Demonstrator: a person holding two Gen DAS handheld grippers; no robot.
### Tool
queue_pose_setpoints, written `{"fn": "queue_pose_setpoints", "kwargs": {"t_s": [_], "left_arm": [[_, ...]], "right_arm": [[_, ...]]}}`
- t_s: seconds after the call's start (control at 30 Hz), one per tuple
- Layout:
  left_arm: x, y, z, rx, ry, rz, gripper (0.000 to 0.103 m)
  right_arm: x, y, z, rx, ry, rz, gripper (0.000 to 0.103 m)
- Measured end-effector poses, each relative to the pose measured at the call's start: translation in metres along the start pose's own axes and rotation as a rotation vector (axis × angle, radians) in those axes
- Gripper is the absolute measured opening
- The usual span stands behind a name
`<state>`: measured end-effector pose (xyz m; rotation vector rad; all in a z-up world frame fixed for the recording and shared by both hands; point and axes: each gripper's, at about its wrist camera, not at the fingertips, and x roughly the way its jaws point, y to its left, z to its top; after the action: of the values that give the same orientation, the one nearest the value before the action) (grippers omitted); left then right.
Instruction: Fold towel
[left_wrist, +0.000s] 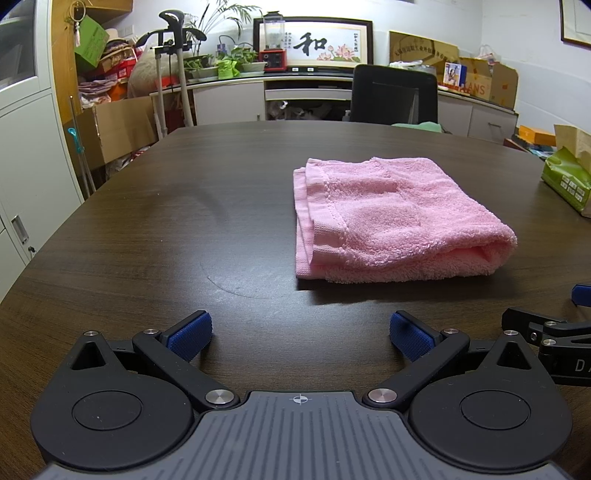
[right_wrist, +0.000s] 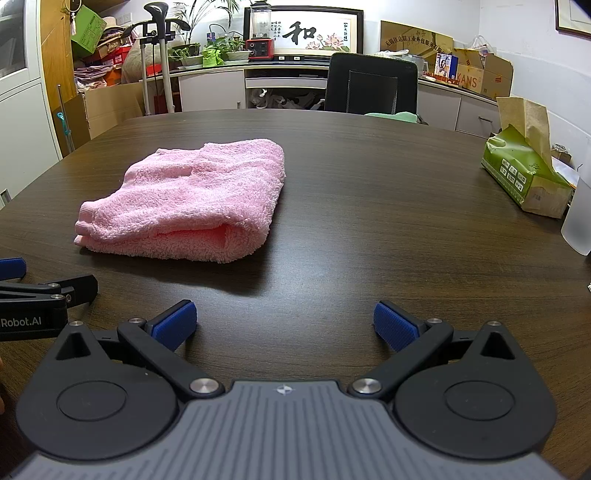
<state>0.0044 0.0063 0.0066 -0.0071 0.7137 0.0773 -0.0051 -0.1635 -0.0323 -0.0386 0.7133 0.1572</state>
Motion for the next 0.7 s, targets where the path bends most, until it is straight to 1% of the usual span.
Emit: {"fn": "queue_pose_setpoints", "kwargs": {"t_s": [0.7], "left_arm": [[0.0, 0.0016, 0.0001, 0.001, 0.0, -0.003, 0.103]], "right_arm": [[0.0, 0.0002, 0.0, 0.0, 0.0, 0.0, 0.103]]}}
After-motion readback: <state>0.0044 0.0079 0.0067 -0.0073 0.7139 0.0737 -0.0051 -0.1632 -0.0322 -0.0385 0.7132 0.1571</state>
